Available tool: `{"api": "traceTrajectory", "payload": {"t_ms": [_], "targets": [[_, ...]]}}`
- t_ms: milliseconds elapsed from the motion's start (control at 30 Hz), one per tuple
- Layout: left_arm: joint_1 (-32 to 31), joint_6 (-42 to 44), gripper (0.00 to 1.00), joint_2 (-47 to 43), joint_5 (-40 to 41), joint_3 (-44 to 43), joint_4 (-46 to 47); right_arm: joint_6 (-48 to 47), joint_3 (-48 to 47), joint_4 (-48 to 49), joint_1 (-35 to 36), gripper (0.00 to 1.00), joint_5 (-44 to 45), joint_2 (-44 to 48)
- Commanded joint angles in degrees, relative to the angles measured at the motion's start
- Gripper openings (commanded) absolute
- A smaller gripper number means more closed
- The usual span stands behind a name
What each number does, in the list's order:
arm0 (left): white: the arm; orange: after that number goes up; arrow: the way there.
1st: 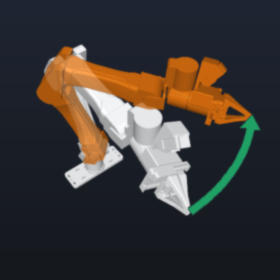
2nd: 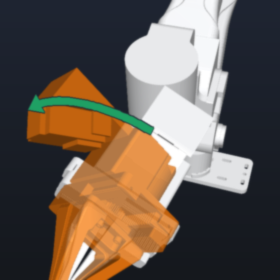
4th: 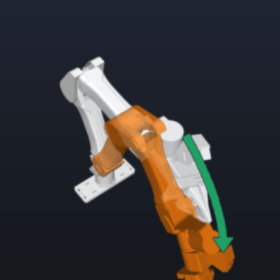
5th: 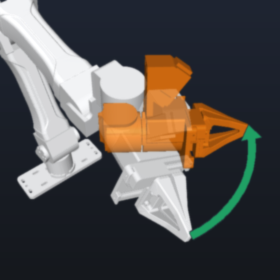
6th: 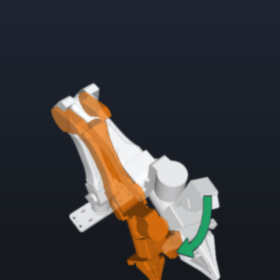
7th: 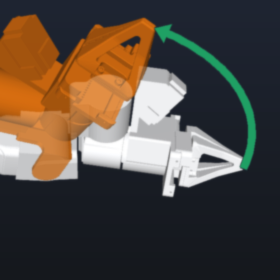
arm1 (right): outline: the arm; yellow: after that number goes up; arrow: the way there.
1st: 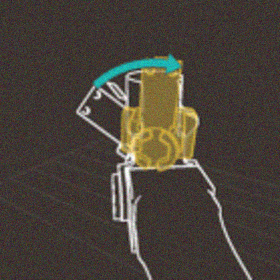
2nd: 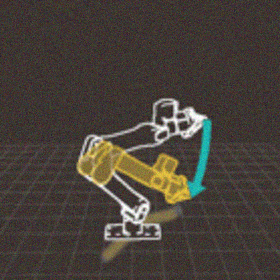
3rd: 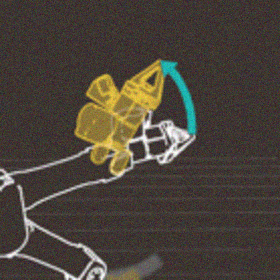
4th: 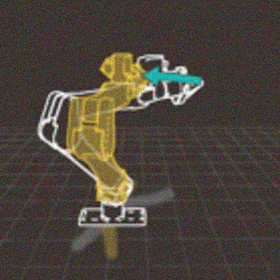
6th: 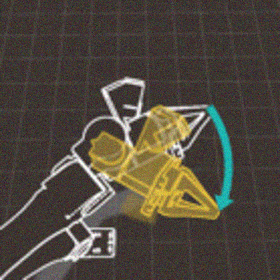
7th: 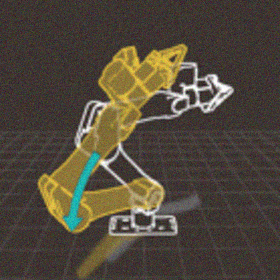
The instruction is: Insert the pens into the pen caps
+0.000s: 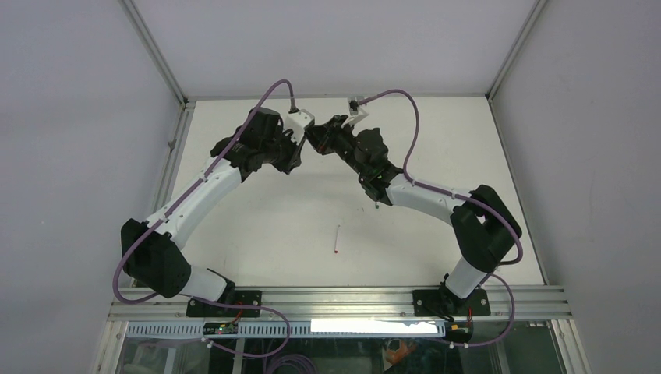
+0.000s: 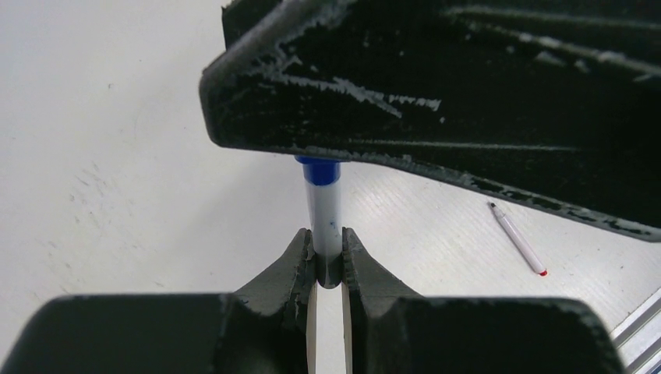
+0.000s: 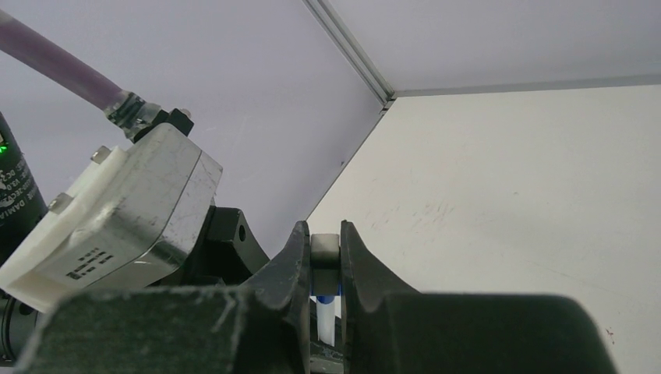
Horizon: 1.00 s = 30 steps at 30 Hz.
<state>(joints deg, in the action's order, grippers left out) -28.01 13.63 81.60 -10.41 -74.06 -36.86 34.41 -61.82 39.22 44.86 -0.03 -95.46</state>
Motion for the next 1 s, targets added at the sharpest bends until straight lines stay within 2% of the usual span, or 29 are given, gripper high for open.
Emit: {"api": "traceTrajectory", "payload": {"t_ms": [0, 967], "targets": [[-1.3, -1.2, 0.00, -7.2, -7.6, -3.8, 27.8, 0.1, 2.7, -18.7, 5.3, 0.00, -10.3, -5.9], [0.7, -2.4, 0.00, -10.0, -6.6, -0.4, 33.2, 1.7, 0.6, -20.3, 6.9, 0.00, -14.3, -9.5]]}}
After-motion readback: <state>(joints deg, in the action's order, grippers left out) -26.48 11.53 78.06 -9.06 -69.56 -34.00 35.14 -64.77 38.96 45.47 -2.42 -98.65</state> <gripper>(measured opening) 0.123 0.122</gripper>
